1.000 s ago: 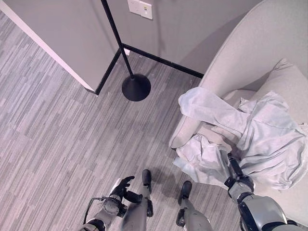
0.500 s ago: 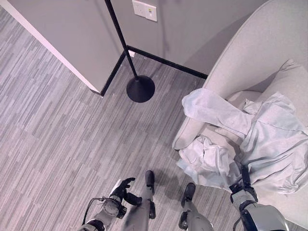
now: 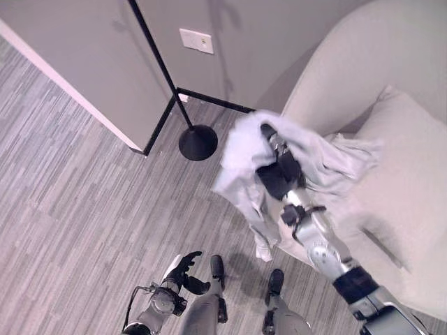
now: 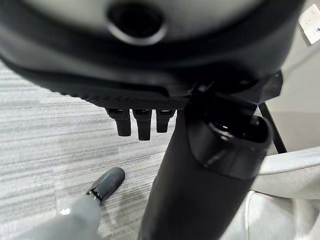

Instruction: Hang the clothes on the sofa on the clothes rack.

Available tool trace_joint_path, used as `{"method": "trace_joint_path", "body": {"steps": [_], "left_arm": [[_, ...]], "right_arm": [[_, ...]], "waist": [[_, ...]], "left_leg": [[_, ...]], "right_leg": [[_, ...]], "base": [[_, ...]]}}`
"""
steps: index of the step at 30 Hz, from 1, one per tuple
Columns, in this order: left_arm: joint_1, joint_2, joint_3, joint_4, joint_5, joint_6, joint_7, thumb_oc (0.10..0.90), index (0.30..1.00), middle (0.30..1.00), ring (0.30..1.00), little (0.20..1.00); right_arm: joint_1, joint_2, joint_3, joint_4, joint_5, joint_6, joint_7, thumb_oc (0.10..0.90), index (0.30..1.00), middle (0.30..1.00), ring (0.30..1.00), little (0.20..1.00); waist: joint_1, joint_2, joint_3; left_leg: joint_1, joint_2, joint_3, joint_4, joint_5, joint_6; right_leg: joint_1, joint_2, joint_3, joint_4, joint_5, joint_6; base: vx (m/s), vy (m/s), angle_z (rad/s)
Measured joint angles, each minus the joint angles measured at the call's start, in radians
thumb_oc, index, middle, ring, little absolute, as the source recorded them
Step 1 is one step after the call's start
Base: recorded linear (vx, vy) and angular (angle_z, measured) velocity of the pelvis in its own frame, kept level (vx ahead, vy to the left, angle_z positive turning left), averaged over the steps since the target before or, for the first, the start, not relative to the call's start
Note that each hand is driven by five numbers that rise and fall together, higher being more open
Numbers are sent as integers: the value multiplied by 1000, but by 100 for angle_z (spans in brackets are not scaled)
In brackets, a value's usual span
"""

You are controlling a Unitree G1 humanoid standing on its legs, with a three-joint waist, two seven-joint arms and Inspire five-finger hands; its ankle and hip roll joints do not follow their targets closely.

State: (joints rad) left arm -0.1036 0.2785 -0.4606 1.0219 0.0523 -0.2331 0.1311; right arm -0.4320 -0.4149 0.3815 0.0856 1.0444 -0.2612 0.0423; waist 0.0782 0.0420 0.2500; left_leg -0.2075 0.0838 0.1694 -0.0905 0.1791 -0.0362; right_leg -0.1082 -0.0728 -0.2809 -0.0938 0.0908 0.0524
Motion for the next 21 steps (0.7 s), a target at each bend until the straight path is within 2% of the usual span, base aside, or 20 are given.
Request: {"method": "trace_joint_path", "body": {"steps": [2, 4, 8, 13, 16, 19, 20, 21], "left_arm": [[19, 14, 2, 0, 24, 1, -14, 800, 900, 900, 900, 900], [20, 15, 3, -4, 31, 0, -14, 800, 900, 900, 900, 900], [25, 18, 26, -3, 50, 1, -20, 800, 900, 900, 900, 900], [67, 20, 33, -33, 50, 6, -31, 800, 900, 900, 900, 900], [101, 26, 44, -116, 45, 14, -32, 800, 900, 900, 900, 900], [114, 26, 103, -244, -20, 31, -19, 800, 900, 900, 900, 900], [114, 31, 120, -298, -32, 41, 0, 800, 900, 900, 900, 900], [110, 50, 148, -417, -45, 41, 41, 800, 900, 900, 900, 900]], "right_arm": [[20, -22, -28, -4, 0, 6, -1, 400, 300, 300, 300, 300], [35, -44, -53, -5, 0, 10, -2, 400, 300, 300, 300, 300], [36, -44, -105, -13, 0, 10, -5, 400, 300, 300, 300, 300], [36, -43, -147, -27, 3, -1, -26, 400, 300, 300, 300, 300], [36, -43, -196, -70, 4, -15, -50, 400, 300, 300, 300, 300], [35, -43, -218, -157, 5, -56, -75, 400, 300, 300, 300, 300], [35, -43, -219, -187, 4, -63, -83, 400, 300, 300, 300, 300], [34, -43, -219, -232, 2, -77, -101, 400, 300, 300, 300, 300]], "waist": [[-1, -26, -22], [1, -31, -36], [9, -28, -48], [8, -20, -106], [13, -21, -117], [17, -27, -124], [16, -31, -129], [15, -42, -137]], "left_leg": [[13, -10, -8, 0, -1, 2], [31, -20, -14, 0, -4, 6], [69, -24, -14, 0, -7, 9], [89, -21, -13, -3, -25, 9], [108, -22, -14, -2, -25, 10], [122, -21, -14, -1, -25, 11], [123, -20, -13, -1, -24, 13], [134, -20, -12, -1, -22, 15]], "right_leg": [[21, -9, -11, 0, -4, 5], [44, -20, -14, 0, -10, 14], [82, -22, -14, 0, -12, 16], [101, -20, -10, 0, -12, 16], [120, -21, -10, 0, -12, 17], [134, -20, -11, 0, -14, 18], [135, -20, -10, 0, -14, 18], [144, -19, -10, 0, -14, 18]], "base": [[14, -45, 18], [22, -22, 18], [0, 0, 0], [0, 0, 0], [-7, -10, 0], [-11, -23, 0], [-14, -49, -3], [-18, -50, -3]]}}
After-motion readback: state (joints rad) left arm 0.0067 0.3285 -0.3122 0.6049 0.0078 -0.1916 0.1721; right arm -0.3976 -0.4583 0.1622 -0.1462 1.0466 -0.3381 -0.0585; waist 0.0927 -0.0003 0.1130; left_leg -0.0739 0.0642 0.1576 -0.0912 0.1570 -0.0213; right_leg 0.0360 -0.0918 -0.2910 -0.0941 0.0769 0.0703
